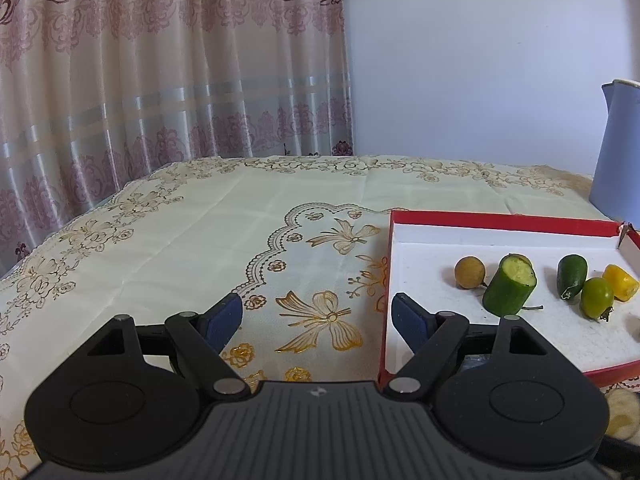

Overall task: Organize fruits
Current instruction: 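Grasp the dark eggplant chunk beside the tray with the right gripper, then move the left gripper to the yellow pepper piece while the right holds the eggplant chunk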

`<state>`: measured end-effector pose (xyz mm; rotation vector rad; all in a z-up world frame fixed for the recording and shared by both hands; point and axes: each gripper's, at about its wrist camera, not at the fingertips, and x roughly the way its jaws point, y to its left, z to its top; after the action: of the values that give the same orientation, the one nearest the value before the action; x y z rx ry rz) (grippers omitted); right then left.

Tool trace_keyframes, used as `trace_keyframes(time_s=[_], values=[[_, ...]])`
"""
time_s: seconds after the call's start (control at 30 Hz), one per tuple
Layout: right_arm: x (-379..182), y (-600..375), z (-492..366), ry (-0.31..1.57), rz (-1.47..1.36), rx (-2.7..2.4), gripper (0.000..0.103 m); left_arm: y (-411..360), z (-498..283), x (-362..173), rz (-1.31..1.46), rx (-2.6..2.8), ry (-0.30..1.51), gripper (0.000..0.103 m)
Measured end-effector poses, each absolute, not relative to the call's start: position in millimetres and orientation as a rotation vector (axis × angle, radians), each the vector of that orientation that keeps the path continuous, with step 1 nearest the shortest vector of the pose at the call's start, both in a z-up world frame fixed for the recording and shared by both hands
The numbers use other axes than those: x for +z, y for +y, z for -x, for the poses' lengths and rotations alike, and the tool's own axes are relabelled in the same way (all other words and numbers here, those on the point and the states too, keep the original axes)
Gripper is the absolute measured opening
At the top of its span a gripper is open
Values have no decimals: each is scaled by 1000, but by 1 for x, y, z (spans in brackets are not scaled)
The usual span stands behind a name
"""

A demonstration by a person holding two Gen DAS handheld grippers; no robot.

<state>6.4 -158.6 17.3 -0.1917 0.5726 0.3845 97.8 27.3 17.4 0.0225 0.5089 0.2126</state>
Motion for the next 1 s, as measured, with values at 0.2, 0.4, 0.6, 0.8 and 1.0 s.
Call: trace_keyframes(time_s=[0.2, 0.4, 0.6, 0.8, 1.0], values=[[12, -169, -10, 590, 154, 379, 31, 27, -99, 16, -31, 215, 506, 82], [9, -166, -13, 585, 158, 383, 34, 29, -98, 17, -13, 219, 508, 82], [6, -167, -14, 591, 152, 382, 41, 31, -97, 17, 0, 224, 505, 82], [6, -167, -14, 590, 149, 383, 42, 32, -96, 18, 10, 226, 497, 82], [6, -170, -14, 589, 127, 380, 31, 32, -96, 18, 5, 226, 498, 82]])
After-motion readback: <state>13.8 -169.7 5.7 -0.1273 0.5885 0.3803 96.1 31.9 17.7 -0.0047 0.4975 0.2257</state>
